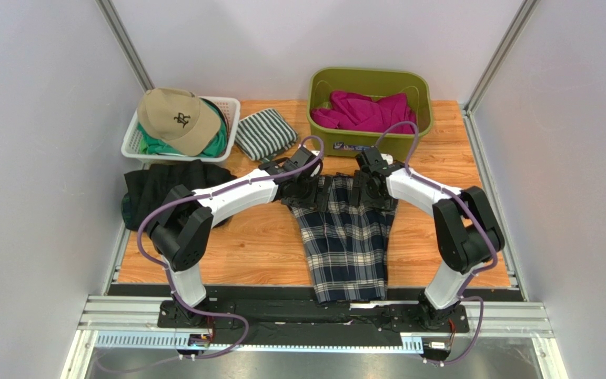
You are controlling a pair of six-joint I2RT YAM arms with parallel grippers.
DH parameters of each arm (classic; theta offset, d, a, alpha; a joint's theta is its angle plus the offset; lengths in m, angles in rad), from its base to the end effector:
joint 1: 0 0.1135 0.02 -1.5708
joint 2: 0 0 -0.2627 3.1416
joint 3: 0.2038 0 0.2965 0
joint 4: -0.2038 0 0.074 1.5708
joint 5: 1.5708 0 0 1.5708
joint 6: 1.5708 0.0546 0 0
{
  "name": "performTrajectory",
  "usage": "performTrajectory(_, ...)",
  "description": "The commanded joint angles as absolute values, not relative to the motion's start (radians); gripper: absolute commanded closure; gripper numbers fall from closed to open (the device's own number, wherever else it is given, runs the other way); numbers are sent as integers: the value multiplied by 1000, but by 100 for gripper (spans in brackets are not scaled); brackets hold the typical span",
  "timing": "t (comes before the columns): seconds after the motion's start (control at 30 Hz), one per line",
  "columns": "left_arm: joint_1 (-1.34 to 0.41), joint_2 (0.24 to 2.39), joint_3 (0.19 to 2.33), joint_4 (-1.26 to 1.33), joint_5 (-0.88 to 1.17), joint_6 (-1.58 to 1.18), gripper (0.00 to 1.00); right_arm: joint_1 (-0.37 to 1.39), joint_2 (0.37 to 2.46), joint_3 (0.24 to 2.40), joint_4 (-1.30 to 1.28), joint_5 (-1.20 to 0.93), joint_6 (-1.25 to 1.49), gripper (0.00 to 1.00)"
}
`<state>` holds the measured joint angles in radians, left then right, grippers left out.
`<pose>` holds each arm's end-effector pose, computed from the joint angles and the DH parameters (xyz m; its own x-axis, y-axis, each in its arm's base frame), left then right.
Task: Fold and stack the skirts
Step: Fold the skirt at the center of the board.
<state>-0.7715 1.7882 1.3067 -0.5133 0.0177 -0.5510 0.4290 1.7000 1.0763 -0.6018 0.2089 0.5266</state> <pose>0.3089 -0.3018 0.1809 -0.8808 0.1265 -0.4563 0.2851 0.9111 -0.2978 0.3391 0.1427 0.1332 -0.9122 0.1234 -0.3907 0.1335 0.9910 0.0014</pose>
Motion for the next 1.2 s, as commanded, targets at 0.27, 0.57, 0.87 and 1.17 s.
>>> performTrajectory(0.27,-772,1689,1430,-617,-103,-500,4,428,1561,1163,-716,335,526,16)
performTrajectory(0.57,-772,1647,1482,-624,-120,-437,2,449,1212,970,-758,206,517,1)
performTrajectory(0.87,-772,1945,1670,-592,116,-339,17,759,1184,845,-816,163,578,1)
performTrajectory(1.17,-727,2017,1564,-548,103,-371,38,813,1278,690,-744,69,640,1)
